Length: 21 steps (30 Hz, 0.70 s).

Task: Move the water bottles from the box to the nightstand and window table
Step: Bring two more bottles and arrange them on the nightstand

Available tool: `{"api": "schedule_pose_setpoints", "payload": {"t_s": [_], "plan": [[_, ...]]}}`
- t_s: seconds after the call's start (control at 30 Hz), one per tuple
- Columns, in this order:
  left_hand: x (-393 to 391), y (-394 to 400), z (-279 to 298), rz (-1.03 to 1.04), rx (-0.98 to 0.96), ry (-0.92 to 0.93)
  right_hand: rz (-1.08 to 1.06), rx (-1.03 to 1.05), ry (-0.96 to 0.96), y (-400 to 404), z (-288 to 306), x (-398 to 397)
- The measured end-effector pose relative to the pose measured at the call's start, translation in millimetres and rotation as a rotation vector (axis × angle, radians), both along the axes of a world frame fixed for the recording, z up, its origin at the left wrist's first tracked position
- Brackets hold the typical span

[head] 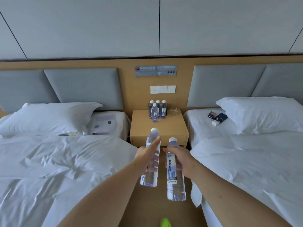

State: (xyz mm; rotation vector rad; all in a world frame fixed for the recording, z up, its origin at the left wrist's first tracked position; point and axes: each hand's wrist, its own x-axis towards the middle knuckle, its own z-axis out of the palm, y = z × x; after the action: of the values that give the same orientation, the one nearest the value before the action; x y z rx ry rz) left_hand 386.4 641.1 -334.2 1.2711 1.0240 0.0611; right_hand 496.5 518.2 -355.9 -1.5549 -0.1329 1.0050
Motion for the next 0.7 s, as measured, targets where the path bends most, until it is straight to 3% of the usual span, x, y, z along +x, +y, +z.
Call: {"api": "schedule_pose_setpoints", "payload": {"t_s": [0.37,0.7], "plan": [[131.2,129.7,4.4,0.166,0.049,0.067,0.082,-0.025,-0.007,148.3,1.2,147.2],[217.6,219.7,-52.3,0.169,-0.014,0.111,0.022,-0.171,-0.004,226.5,-50.3,225.0]]}}
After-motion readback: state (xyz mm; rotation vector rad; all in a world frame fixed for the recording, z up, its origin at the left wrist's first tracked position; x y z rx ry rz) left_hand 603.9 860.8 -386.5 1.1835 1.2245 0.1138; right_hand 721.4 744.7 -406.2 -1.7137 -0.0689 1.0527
